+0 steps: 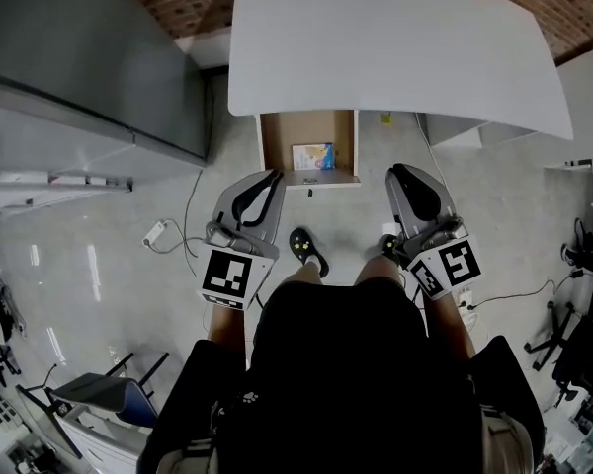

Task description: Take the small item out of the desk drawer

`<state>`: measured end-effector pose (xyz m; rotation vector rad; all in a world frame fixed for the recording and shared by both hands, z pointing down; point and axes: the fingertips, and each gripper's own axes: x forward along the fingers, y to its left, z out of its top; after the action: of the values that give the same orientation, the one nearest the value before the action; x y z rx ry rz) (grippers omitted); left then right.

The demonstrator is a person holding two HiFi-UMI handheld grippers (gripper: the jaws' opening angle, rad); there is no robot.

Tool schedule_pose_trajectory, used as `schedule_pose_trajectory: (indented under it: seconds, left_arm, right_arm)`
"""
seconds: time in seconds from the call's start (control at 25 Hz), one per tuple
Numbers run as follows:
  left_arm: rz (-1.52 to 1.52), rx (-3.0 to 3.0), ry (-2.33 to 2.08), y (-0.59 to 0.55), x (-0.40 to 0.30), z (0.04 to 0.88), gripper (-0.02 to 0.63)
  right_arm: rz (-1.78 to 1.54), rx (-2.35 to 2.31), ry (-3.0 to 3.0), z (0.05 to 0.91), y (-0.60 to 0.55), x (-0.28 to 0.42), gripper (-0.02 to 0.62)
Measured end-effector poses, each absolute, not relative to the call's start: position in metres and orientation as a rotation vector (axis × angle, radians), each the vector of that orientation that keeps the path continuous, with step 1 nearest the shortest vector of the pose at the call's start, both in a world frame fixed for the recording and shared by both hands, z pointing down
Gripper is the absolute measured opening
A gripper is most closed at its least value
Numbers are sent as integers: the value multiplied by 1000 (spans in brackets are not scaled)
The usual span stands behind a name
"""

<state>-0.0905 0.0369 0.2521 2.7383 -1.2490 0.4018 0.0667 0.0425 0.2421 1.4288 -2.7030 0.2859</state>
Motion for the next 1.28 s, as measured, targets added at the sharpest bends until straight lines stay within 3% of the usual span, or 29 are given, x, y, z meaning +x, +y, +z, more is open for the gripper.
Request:
schedule_pose_trajectory:
  seconds: [1.04, 1.28]
  left_arm:
    - [497, 2675, -1221, -1, -105, 322, 31]
    - [577, 2643, -1204, -12, -95, 355, 37]
  right_arm:
    - [264, 1337, -2534, 316, 4, 53, 29]
    - [295, 1274, -2525, 343, -7, 54, 58]
